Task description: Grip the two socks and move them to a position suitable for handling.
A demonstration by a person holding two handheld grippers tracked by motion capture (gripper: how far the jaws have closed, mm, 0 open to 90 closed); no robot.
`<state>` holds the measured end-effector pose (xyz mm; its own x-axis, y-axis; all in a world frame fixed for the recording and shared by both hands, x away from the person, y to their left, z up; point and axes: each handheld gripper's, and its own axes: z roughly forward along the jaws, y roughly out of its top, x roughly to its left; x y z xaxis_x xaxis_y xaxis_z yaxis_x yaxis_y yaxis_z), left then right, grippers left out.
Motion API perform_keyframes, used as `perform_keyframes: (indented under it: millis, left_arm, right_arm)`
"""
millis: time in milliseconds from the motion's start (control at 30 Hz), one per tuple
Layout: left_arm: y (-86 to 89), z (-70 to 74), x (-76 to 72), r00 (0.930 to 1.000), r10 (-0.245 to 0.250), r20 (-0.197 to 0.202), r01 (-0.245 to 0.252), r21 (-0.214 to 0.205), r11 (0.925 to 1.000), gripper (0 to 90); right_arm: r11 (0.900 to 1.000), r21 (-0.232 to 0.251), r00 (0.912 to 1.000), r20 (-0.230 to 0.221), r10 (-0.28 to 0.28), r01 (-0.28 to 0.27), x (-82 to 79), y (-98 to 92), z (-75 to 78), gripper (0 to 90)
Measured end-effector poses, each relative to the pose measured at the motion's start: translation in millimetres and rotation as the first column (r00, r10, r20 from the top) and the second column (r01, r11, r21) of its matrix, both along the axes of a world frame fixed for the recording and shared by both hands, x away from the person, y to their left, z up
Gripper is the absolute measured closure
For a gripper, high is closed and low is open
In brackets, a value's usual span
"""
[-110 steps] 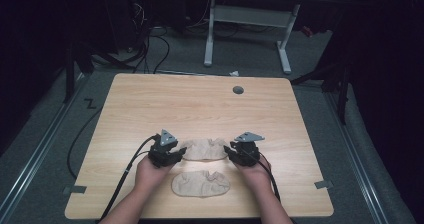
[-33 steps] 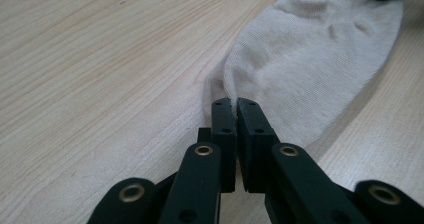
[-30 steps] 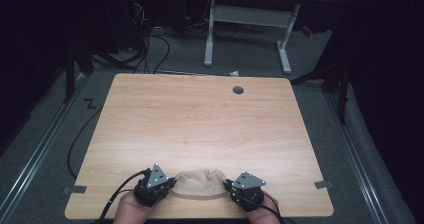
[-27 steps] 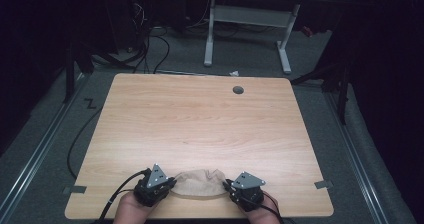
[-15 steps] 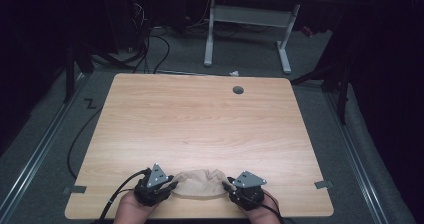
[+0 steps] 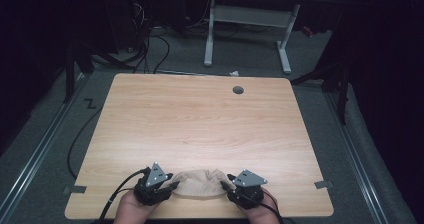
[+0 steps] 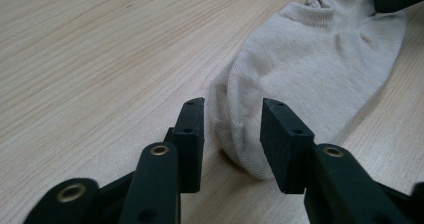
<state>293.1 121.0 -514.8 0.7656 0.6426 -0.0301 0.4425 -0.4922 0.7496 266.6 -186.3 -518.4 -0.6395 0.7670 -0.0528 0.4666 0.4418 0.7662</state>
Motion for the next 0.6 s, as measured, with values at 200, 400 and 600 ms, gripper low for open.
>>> perform_keyframes:
  millis: [200,400,600]
  left_arm:
    - [0.5,1.4,2.1,1.0,0.002,0.009,-0.002,-0.013,0.9999,57.5]
    - [8.5,4.6,9.3,0.9996,0.028,0.006,-0.027,-0.057,0.998,53.2]
    - [30.0,8.9,23.2,0.996,0.086,0.025,-0.084,-0.082,0.9931,51.2]
  right_arm:
    - [0.9998,0.011,0.9997,0.016,-0.018,0.018,1.0,-3.6,1.6,61.1]
    - [0.9981,0.038,0.9985,0.026,-0.049,0.048,9.4,-13.0,5.2,59.7]
    - [0.9927,0.061,0.9934,0.042,-0.107,0.104,22.1,-27.4,8.2,58.6]
